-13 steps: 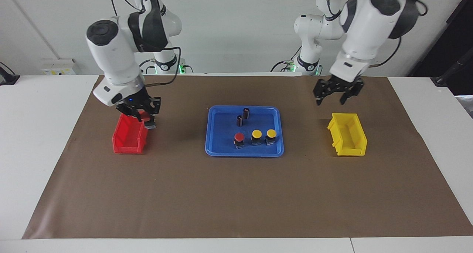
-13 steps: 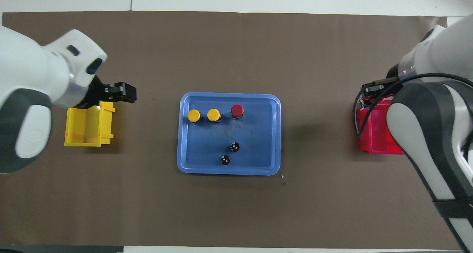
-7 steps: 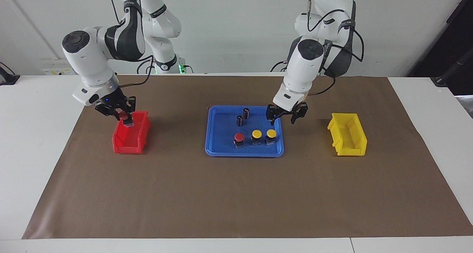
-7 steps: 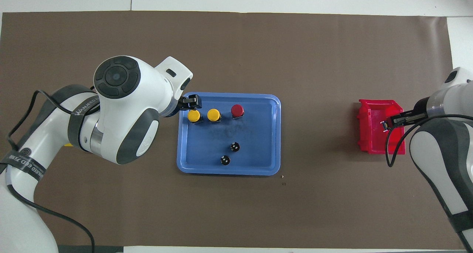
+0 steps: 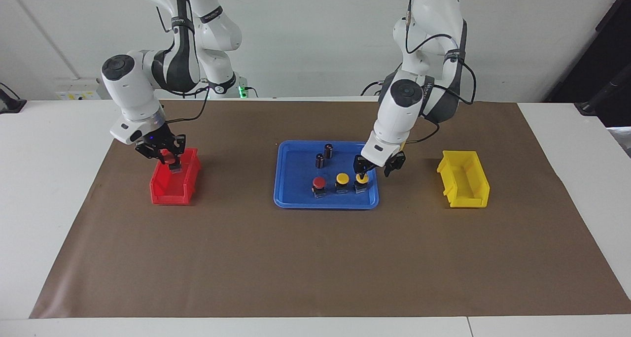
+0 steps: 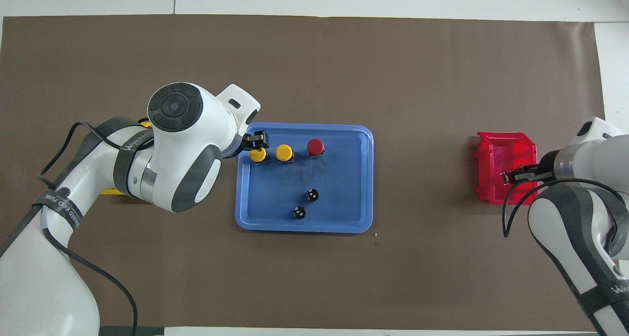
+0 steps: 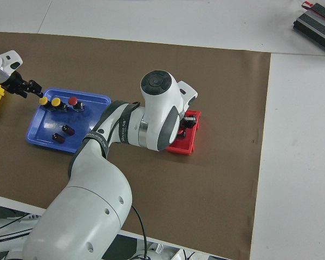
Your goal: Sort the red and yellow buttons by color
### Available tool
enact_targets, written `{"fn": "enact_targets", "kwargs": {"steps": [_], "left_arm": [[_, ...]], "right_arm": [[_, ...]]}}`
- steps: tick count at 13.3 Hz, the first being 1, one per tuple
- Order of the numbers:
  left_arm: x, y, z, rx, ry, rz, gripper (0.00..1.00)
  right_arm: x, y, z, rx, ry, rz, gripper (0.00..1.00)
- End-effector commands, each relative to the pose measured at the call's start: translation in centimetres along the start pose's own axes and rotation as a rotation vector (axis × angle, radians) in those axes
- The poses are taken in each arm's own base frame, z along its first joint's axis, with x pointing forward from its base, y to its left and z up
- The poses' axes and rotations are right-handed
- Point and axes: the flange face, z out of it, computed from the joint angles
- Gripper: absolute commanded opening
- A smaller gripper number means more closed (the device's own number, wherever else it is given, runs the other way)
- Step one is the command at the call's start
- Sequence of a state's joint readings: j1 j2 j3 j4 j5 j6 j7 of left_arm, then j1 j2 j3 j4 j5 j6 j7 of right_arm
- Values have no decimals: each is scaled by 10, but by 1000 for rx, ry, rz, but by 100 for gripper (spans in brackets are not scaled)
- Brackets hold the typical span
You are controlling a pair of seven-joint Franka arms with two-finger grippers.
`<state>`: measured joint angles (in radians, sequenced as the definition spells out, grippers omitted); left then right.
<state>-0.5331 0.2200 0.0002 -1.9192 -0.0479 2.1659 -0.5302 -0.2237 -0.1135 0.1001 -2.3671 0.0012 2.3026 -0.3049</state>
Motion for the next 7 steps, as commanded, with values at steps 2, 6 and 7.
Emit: {"fn": "enact_targets", "kwargs": {"steps": [2,6,7], "left_arm": [[-11,14,12,-30,19,-34,83],[-16,24,27,-21,5,-39,83],[-16,24,28,-21,4,-40,79]], "right_arm": [[-20,-6,17,28,29,14,31],[-23,-4,24,27,32,11,51],[-21,-4,22,29,28,-4,61]]}}
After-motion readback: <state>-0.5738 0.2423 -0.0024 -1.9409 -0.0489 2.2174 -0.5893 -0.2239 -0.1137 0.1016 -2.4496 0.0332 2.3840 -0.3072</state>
